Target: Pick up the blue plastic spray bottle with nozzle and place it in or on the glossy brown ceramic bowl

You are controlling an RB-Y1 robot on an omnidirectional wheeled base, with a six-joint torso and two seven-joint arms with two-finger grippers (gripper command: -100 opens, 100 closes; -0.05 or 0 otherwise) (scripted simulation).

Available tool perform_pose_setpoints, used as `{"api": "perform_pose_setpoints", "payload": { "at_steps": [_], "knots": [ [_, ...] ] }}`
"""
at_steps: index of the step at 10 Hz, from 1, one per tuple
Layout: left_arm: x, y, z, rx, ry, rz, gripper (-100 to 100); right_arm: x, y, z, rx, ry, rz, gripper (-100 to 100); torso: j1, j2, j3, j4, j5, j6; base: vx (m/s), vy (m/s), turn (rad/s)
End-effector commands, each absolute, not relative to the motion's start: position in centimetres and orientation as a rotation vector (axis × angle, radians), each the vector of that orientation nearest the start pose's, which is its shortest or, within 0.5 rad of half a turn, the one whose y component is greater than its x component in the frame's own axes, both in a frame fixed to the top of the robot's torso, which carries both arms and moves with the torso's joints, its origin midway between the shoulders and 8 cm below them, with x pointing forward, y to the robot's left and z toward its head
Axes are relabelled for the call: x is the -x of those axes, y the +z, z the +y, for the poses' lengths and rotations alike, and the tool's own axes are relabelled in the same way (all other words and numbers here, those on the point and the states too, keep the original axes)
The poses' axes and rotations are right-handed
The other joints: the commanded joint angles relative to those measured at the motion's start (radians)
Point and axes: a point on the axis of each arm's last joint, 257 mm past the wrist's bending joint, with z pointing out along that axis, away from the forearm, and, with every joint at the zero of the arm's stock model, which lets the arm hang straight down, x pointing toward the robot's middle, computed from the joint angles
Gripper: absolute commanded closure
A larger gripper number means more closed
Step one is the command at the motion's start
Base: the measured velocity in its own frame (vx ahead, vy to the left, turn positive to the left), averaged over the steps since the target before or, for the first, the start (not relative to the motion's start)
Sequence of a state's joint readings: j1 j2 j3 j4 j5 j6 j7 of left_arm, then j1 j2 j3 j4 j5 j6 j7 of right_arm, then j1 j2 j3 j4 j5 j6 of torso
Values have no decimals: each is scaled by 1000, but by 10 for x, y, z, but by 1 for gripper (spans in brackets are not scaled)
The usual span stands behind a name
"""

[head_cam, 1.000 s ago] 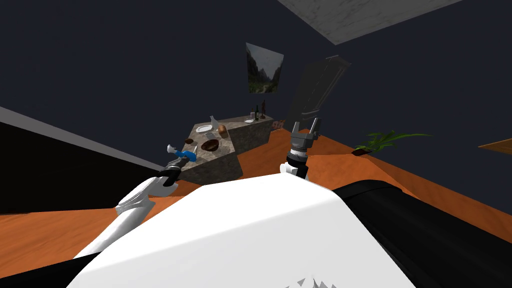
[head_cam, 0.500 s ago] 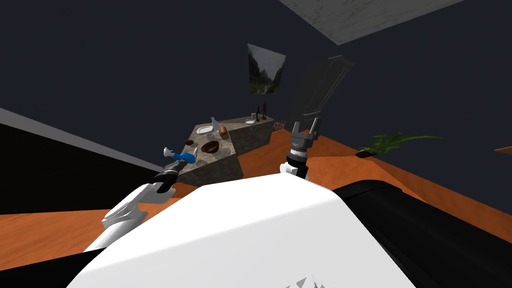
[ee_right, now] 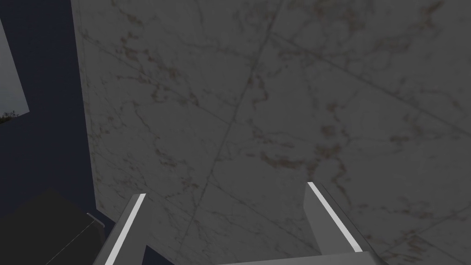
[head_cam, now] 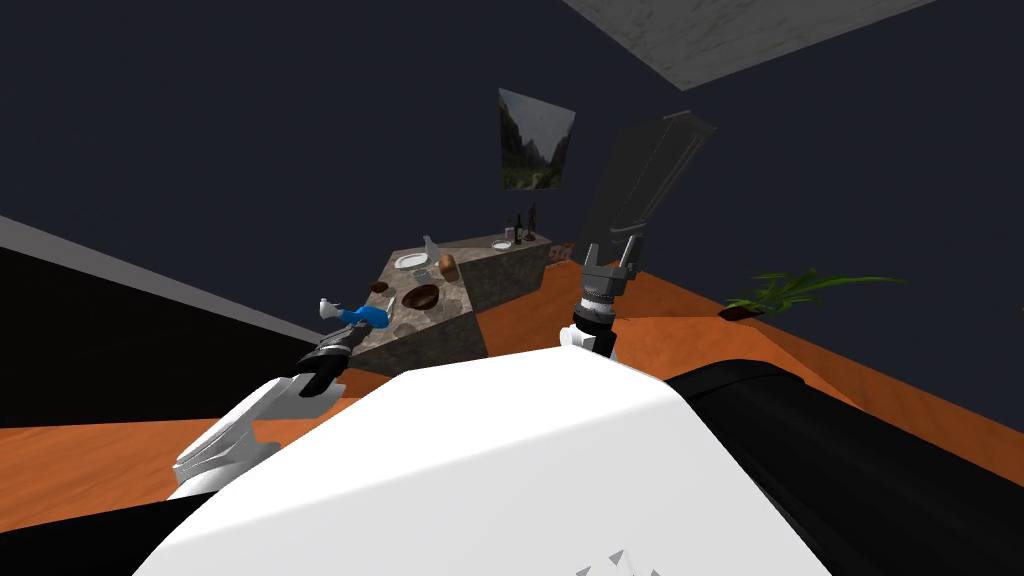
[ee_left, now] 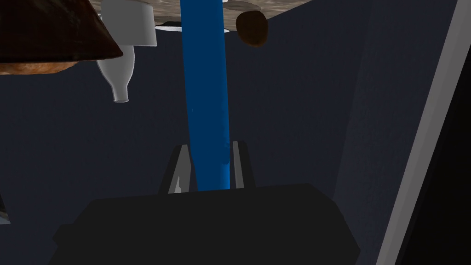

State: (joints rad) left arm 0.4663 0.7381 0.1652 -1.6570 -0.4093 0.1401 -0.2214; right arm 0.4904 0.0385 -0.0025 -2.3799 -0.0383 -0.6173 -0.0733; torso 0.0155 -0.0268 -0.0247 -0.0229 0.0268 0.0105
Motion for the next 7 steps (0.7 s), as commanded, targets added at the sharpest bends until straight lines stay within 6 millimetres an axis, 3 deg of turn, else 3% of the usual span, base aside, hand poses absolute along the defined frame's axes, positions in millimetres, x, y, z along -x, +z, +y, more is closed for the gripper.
{"api": "perform_pose_setpoints", "payload": {
  "at_steps": [1,3,4,7],
  "knots": [
    [-362,-273,560,422,172,1841,100,-297,89,-280,-540,1437,381,0,0,0,0,0,0,0,23,14,-11],
    [-361,-264,544,396,146,1834,100,-297,89,-280,-540,1437,381,0,-1,6,4,1,0,0,-11,3,1],
    [-344,-260,558,428,188,1841,100,-297,89,-280,-540,1437,381,0,-2,7,5,2,-1,0,77,17,79],
    [-325,-261,537,404,160,1872,100,-297,89,-280,-540,1437,381,0,-1,0,0,0,0,0,94,4,13]
  ]
}}
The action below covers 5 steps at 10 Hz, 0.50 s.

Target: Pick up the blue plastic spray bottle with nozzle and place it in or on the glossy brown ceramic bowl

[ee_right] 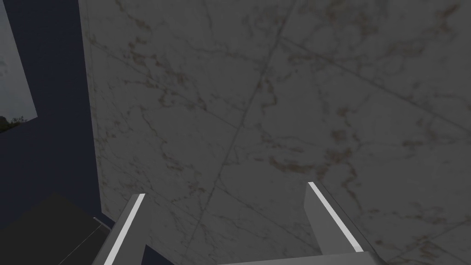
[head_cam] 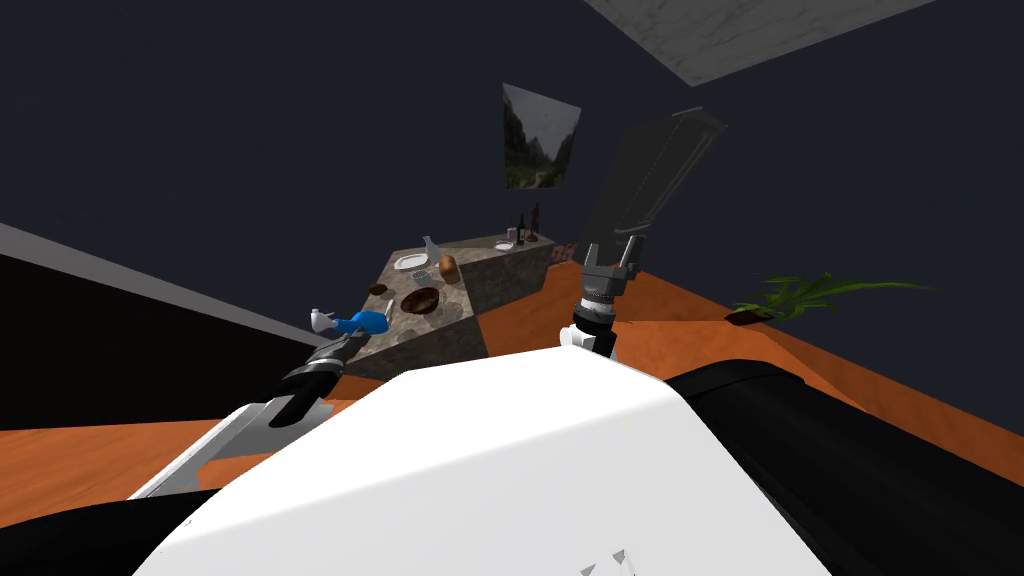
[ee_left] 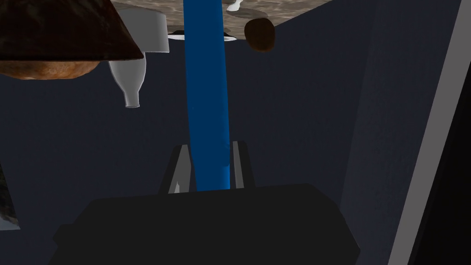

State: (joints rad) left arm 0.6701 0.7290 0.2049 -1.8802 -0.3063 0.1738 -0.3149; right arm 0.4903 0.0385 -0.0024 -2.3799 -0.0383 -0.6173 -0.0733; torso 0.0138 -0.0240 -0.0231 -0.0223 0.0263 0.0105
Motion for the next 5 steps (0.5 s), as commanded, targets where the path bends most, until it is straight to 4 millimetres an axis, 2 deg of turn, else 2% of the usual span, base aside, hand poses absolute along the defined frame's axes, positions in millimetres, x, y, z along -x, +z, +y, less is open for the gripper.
{"api": "perform_pose_setpoints", "payload": {
  "at_steps": [1,2,3,5],
  "knots": [
    [-328,-253,526,386,140,1862,100,-297,89,-280,-540,1437,381,0,0,0,0,0,0,0,0,0,0],
    [-329,-250,523,381,134,1858,100,-297,90,-280,-540,1437,381,0,0,3,2,1,0,0,-12,1,7],
    [-314,-245,533,401,176,1869,100,-297,90,-280,-540,1437,381,0,0,4,3,1,0,1,102,18,67],
    [-304,-243,517,388,148,1890,100,-297,89,-280,-540,1437,381,0,1,-3,-2,0,0,0,113,7,31]
  ]
}}
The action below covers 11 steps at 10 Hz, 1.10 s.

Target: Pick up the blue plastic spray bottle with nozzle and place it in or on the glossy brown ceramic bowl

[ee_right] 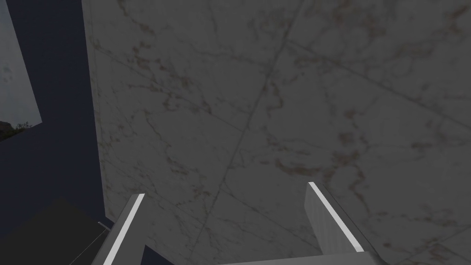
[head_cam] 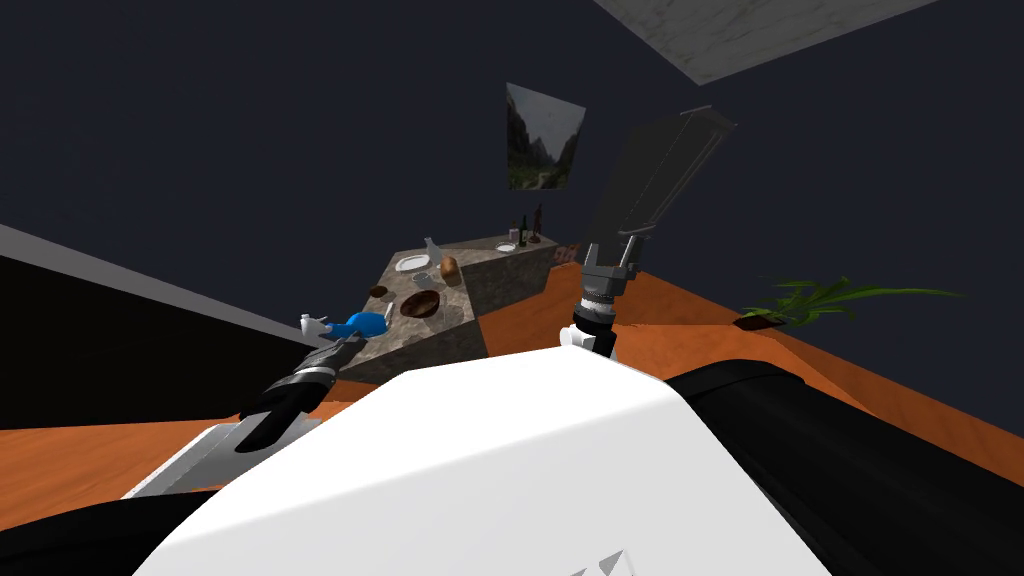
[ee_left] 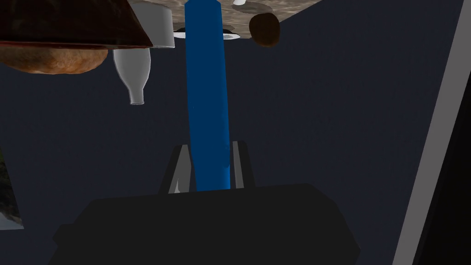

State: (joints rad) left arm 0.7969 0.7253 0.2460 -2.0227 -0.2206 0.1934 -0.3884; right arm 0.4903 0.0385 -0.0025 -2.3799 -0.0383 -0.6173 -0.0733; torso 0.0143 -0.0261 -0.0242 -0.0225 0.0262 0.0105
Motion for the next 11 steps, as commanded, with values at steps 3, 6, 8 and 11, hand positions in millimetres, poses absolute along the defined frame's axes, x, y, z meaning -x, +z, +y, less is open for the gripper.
{"api": "perform_pose_setpoints", "payload": {
  "at_steps": [3,6,8,11],
  "knots": [
    [-297,-239,506,375,134,1897,100,-297,90,-280,-540,1437,381,0,-1,5,3,2,-1,1,2,-2,4],
    [-275,-254,513,437,127,1939,100,-297,90,-280,-540,1437,381,0,-1,9,5,2,0,0,-54,-28,-109],
    [-256,-267,519,488,126,1970,100,-297,90,-280,-540,1437,381,0,-4,14,8,3,-1,-1,-108,-62,-140],
    [-224,-287,528,577,124,2018,100,-297,90,-280,-540,1437,381,0,-5,15,9,3,-1,-2,-95,-85,-146]
  ]
}}
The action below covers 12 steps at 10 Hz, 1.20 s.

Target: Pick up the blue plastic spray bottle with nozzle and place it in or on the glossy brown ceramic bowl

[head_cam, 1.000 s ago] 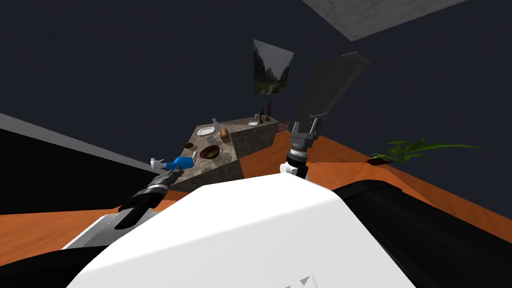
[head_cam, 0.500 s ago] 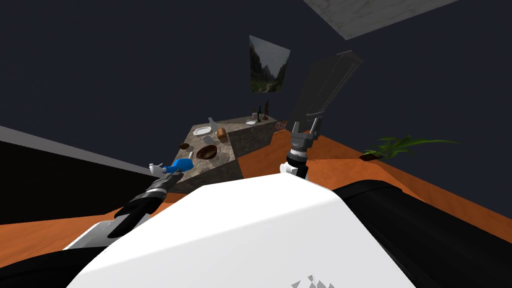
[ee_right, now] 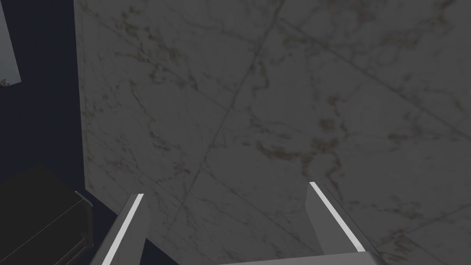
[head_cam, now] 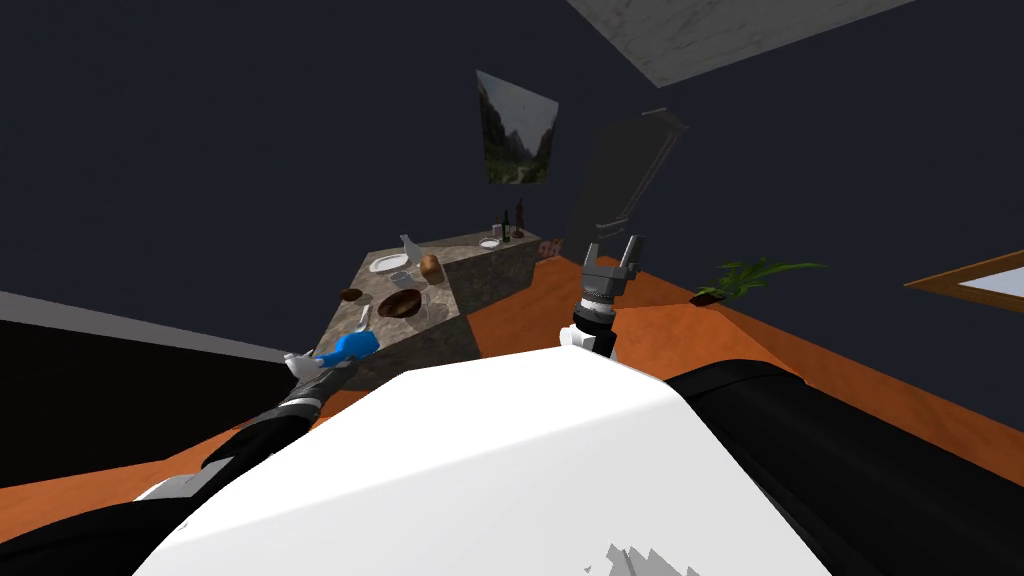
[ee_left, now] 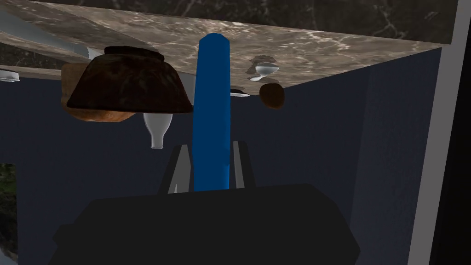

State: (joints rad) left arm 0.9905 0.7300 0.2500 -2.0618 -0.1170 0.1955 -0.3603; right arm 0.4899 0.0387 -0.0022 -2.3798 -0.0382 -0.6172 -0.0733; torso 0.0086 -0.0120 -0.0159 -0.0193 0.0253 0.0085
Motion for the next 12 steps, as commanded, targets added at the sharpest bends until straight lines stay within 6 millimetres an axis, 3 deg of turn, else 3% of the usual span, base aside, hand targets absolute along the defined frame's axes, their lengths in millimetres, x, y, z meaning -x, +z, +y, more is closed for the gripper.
{"api": "perform_pose_setpoints", "payload": {
  "at_steps": [1,5,9,12],
  "knots": [
    [-212,-293,531,608,124,2033,100,-297,90,-280,-540,1437,381,0,0,0,0,0,0,0,-101,-95,-194],
    [-170,-310,542,726,132,2082,100,-297,90,-280,-540,1437,381,0,0,-2,-1,0,0,0,-77,-107,-166],
    [-136,-310,560,822,166,2112,100,-297,90,-280,-540,1437,381,0,2,-5,-4,-2,0,0,-33,-110,-164],
    [-141,-287,581,832,213,2101,100,-297,89,-280,-540,1437,381,0,1,-10,-7,-3,0,0,31,-103,-101]
  ]
}}
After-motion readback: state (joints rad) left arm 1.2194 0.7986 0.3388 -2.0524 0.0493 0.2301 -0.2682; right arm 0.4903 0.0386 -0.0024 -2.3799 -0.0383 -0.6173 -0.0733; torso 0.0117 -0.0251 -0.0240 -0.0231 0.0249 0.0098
